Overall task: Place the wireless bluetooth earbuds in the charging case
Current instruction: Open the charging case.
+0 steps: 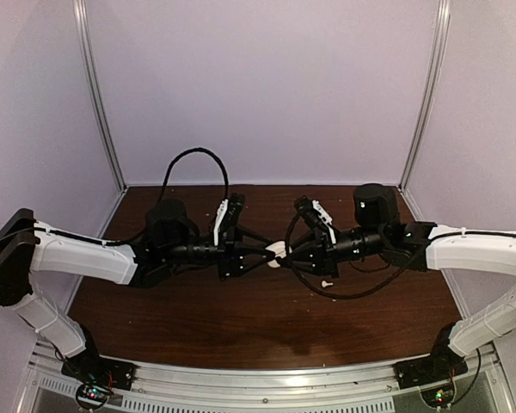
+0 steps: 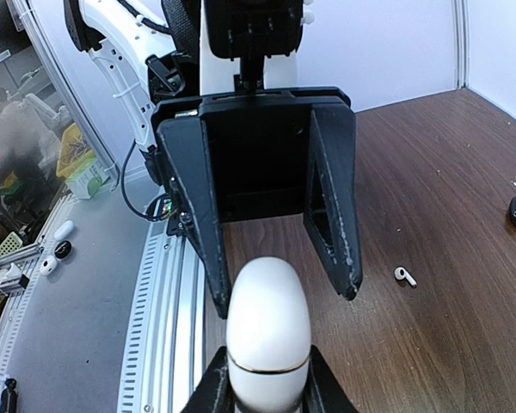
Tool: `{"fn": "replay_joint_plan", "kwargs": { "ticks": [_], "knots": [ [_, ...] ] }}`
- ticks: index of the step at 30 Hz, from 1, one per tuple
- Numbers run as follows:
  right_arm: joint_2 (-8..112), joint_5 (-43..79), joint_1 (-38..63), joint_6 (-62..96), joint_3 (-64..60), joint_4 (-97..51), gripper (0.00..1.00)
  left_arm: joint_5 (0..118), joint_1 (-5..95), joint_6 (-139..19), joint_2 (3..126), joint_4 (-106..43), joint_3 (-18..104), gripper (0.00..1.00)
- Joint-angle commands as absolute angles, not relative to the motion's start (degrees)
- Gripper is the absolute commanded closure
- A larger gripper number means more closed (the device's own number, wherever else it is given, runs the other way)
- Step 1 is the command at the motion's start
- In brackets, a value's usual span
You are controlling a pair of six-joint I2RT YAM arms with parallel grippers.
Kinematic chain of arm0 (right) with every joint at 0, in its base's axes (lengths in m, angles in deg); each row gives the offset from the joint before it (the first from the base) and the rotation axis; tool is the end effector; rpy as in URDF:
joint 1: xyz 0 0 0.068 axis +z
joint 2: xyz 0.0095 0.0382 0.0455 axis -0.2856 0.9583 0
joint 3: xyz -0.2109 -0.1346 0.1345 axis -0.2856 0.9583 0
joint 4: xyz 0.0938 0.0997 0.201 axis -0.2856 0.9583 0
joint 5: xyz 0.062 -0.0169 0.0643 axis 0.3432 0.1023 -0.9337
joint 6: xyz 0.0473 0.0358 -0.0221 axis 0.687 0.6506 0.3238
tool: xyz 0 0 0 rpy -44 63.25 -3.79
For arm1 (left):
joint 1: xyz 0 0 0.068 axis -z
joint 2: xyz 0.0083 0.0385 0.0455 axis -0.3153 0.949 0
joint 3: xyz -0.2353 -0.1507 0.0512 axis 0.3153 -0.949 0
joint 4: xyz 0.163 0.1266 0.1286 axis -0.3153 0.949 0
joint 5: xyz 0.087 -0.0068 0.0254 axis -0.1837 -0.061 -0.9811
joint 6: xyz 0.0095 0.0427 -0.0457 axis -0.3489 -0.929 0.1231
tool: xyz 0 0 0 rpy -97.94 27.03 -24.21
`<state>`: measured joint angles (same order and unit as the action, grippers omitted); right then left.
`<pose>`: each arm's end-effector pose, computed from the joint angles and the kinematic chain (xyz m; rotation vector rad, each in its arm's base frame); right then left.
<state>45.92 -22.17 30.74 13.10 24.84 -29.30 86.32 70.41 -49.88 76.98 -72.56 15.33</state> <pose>0.1622 0.2288 0.2969 -1.2957 1.5953 1.3634 0.1793 -0.2760 0.2782 0.9751 1.4962 -1.4535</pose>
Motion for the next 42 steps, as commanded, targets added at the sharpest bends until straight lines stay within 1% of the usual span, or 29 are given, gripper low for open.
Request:
{"fn": "replay_joint_plan", "kwargs": {
  "ticks": [1, 11, 17, 20, 22, 26, 31, 34, 37, 40, 42],
  "knots": [
    [44.55, -24.41, 32.25, 10.81, 24.85, -29.09, 1.0, 85.47, 68.75, -46.84, 76.53, -76.53, 15.23, 0.58],
    [44.27, -24.81, 32.53, 10.72, 24.76, -28.53, 1.0, 85.53, 67.65, -45.38, 75.98, -78.62, 14.13, 0.59],
    [44.18, -24.48, 32.52, 10.7, 24.85, -28.65, 1.0, 84.9, 67.6, -46.16, 75.21, -78.28, 13.84, 0.58],
    [44.31, -24.11, 32.34, 11.35, 25.13, -29.2, 1.0, 84.35, 67.59, -47.21, 74.43, -77.98, 13.35, 0.54],
    [44.35, -24.03, 31.72, 12.44, 25.63, -29.93, 1.0, 83.65, 67.13, -47.57, 73.44, -77.75, 12.85, 0.5],
    [43.21, -25.0, 28.65, 16.31, 27.9, -34.22, 1.0, 84.24, 63.25, -47.41, 69.66, -79.03, 10.62, 0.43],
    [41.79, -27.57, 24.35, 20.28, 29.98, -38.26, 1.0, 77.74, 60.83, -54.15, 66.24, -74.72, 10.0, 0.39],
    [40.01, -28.43, 20.74, 23.7, 31.42, -41.77, 1.0, 75.04, 60.81, -59.37, 70.1, -70.79, 12.27, 0.38],
    [37.85, -28.57, 16.75, 27.03, 32.78, -43.94, 1.0, 77.94, 60.89, -64.16, 76.62, -67.77, 14.94, 0.41],
    [35.63, -28.81, 12.81, 29.71, 34.3, -45.9, 1.0, 80.43, 62.06, -65.98, 82.62, -75.39, 13.82, 0.42],
    [34.66, -28.85, 10.49, 30.74, 34.87, -46.19, 1.0, 80.44, 64.4, -68.84, 87.04, -77.7, 15.57, 0.42]
  ]
}}
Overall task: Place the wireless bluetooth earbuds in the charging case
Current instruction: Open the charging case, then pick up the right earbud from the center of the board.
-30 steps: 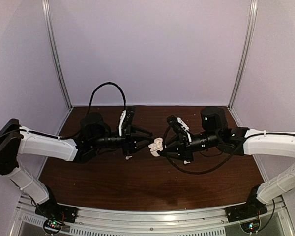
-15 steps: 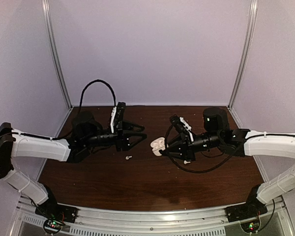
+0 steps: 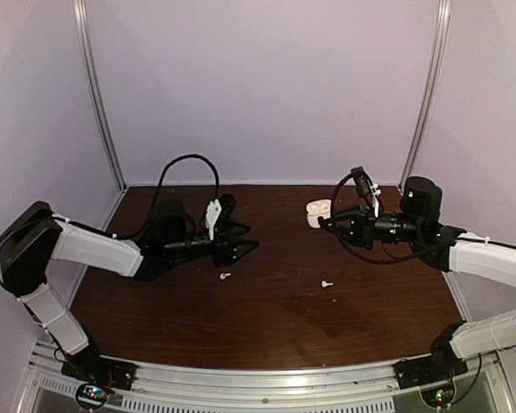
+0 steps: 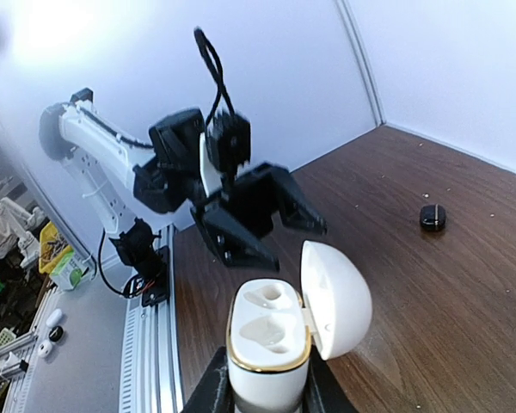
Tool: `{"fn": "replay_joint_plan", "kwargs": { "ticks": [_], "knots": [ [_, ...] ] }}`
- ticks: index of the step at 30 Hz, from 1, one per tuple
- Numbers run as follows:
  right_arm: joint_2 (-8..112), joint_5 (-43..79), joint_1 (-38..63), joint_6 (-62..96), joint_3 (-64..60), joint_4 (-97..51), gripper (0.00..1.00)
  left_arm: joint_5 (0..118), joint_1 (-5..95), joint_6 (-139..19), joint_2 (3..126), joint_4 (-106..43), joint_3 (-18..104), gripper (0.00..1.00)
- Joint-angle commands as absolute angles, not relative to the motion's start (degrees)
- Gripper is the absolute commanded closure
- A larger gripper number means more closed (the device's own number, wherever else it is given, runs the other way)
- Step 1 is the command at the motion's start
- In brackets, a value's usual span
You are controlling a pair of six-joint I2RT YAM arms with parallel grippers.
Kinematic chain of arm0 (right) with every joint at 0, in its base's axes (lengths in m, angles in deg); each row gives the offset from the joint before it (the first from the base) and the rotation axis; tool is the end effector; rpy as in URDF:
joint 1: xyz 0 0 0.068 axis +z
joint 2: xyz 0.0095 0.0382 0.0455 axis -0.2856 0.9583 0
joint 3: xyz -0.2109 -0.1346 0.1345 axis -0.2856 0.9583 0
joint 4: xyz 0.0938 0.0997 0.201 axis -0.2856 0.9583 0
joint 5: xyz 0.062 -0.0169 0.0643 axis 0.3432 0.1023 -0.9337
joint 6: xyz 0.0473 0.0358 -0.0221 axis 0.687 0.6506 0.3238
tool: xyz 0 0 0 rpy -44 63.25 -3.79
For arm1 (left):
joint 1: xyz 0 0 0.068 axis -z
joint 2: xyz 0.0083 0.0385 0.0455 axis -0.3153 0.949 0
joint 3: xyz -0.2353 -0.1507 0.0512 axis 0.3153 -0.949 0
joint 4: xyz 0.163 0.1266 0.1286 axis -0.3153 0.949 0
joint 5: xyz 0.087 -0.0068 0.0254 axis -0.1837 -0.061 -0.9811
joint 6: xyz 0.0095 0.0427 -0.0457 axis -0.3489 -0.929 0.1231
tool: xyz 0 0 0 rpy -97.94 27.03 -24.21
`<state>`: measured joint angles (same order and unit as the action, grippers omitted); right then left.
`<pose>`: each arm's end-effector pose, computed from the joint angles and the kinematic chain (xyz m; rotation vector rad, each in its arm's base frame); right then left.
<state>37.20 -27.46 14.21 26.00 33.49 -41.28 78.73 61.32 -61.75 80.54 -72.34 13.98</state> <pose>0.1870 0.1566 0.3056 -0.9475 1.6045 1.3671 0.2316 -0.2469 0.2507 0.8751 1.5444 -1.0879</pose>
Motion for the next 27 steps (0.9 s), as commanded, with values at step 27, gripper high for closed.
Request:
{"fn": "replay_joint_plan", "kwargs": {
  "ticks": [27],
  "knots": [
    [29.47, -30.31, 2.98, 33.46, 37.29, -46.9, 1.0, 78.06, 76.09, -78.77, 127.57, -63.74, 53.14, 0.45]
  ]
}}
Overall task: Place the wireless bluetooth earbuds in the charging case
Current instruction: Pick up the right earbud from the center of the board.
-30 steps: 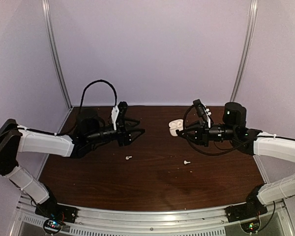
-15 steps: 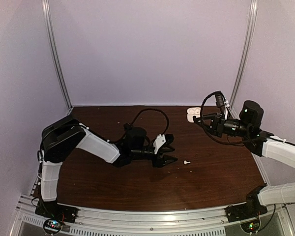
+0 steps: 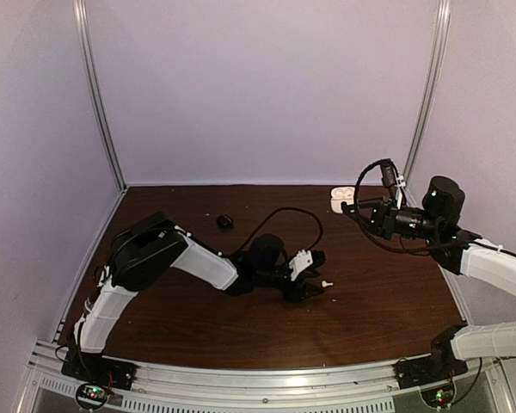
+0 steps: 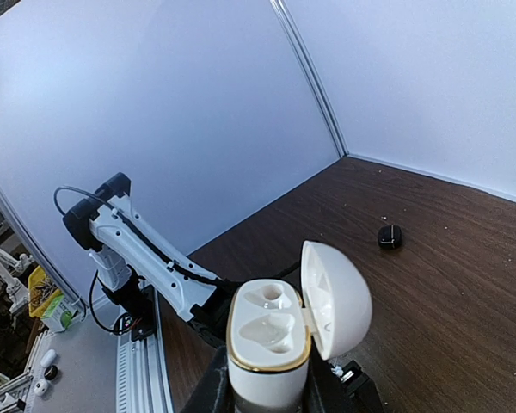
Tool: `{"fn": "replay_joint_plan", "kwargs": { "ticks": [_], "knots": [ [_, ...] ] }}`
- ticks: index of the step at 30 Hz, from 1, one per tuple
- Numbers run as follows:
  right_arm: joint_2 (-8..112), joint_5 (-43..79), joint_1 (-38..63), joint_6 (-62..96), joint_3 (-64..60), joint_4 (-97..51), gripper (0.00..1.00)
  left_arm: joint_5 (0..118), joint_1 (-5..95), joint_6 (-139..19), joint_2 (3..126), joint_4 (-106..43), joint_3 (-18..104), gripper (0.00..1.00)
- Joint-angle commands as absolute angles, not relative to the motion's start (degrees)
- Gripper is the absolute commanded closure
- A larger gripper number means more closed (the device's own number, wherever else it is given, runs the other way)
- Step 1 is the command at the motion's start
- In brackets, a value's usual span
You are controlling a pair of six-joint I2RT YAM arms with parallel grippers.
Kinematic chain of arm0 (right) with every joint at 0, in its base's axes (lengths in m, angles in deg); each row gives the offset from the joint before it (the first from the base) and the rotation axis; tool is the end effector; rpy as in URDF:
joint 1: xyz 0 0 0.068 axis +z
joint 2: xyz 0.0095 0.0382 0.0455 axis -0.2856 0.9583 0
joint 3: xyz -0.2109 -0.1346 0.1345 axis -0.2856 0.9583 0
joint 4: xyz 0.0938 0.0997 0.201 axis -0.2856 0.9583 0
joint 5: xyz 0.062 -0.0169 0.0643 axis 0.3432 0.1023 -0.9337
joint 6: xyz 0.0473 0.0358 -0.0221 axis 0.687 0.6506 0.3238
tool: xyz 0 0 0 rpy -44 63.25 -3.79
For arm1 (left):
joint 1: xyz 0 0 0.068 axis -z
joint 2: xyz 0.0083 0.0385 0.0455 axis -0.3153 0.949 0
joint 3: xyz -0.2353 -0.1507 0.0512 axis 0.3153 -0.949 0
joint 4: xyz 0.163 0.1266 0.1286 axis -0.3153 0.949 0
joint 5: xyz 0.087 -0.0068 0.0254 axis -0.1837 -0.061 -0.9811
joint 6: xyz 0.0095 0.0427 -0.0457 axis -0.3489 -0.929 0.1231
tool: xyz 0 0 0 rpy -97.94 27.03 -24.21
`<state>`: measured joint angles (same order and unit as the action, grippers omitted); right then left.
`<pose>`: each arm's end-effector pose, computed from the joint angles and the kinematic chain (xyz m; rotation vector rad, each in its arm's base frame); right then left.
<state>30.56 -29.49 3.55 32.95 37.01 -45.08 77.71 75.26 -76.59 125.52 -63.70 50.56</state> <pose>0.1874 0.1111 0.3162 -0.7532 1.5878 1.3177 0.2557 -0.4327 0.1049 1.3363 1.5794 -1.0407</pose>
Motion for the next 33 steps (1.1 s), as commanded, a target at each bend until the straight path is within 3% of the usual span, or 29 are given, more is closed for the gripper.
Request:
{"fn": "replay_joint_plan", "kwargs": {
  "ticks": [1, 12, 25, 33],
  "knots": [
    [29.31, -30.22, 3.0, 33.44, 37.32, -46.81, 1.0, 78.13, 76.11, -78.78, 128.08, -63.99, 53.56, 0.45],
    [28.53, -30.14, 2.65, 32.95, 37.66, -45.6, 1.0, 76.19, 76.39, -80.2, 132.21, -60.55, 59.07, 0.54],
    [28.52, -29.99, 2.29, 31.95, 37.8, -44.7, 1.0, 76.28, 76.17, -80.03, 129.9, -58.58, 58.11, 0.78],
    [28.77, -29.96, 2.3, 31.57, 38.24, -44.95, 1.0, 93.0, 72.07, -68.06, 119.5, -73.56, 43.97, 0.86]
  ]
}}
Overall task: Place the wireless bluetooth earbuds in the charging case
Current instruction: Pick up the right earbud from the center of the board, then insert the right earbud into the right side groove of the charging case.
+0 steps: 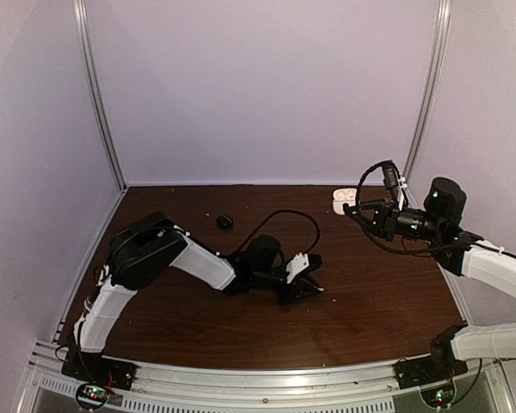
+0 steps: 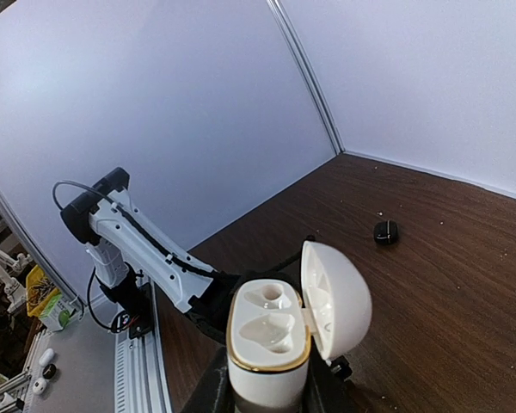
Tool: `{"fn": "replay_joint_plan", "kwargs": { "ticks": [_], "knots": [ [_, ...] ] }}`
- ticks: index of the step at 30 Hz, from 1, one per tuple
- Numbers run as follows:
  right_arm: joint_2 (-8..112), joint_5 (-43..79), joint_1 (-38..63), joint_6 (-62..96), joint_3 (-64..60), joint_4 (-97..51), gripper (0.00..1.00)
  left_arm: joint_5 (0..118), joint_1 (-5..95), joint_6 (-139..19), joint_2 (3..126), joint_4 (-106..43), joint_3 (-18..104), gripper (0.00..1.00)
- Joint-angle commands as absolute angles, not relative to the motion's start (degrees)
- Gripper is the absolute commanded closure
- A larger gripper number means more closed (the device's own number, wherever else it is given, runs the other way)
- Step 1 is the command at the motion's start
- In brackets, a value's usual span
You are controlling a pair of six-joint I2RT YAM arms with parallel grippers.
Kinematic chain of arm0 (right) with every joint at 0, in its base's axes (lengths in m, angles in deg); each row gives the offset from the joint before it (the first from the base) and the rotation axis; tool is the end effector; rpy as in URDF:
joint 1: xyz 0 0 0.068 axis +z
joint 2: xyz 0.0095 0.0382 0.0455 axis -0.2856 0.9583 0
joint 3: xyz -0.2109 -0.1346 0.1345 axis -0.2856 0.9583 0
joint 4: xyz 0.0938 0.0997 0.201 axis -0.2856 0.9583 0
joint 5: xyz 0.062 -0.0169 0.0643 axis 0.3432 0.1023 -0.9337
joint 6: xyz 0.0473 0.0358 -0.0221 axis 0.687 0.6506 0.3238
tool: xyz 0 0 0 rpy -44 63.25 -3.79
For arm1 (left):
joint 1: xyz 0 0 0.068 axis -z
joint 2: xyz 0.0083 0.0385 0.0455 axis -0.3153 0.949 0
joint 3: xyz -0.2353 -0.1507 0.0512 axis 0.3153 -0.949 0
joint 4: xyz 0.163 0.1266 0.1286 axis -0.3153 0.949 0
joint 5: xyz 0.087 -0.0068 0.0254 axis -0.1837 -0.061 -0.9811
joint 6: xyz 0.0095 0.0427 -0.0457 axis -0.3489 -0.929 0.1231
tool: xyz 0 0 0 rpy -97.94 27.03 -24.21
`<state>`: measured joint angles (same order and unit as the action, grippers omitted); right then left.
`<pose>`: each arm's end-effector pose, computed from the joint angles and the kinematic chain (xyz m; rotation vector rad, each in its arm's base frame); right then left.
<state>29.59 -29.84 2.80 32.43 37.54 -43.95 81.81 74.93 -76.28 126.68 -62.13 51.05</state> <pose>0.1850 0.1074 0.3144 -0.7495 1.5960 1.3099 0.2549 -0.4317 0.0953 1.3843 1.5979 -1.1064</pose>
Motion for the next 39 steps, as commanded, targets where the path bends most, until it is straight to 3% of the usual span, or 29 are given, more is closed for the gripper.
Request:
{"fn": "replay_joint_plan", "kwargs": {
  "ticks": [1, 9, 24, 27, 31, 39],
  "knots": [
    [28.91, -30.01, 2.32, 31.42, 38.25, -45.05, 1.0, 95.88, 71.29, -64.92, 117.93, -76.08, 41.63, 0.86],
    [29.8, -27.83, 2.6, 28.85, 38.24, -45.14, 1.0, 110.28, 66.83, -47.97, 103.94, -91.9, 26.32, 0.87],
    [32.74, -19.15, 12.07, 16.09, 33.43, -37.14, 1.0, 122.25, 65.66, -40.36, 82.83, -85.63, 22.04, 0.88],
    [33.07, -16.38, 15.26, 13.46, 32.56, -35.53, 1.0, 120.11, 65.64, -45.59, 79.82, -75.85, 23.27, 0.88],
    [33.96, -11.21, 19.31, 9.85, 31.14, -33.11, 1.0, 109.43, 65.73, -62.06, 75.8, -47.7, 29.67, 0.87],
    [36.03, -4.22, 26.81, 1.45, 31.61, -33.67, 1.0, 96.89, 65.94, -68.85, 71.99, -26.88, 37.12, 0.89]
  ]
}}
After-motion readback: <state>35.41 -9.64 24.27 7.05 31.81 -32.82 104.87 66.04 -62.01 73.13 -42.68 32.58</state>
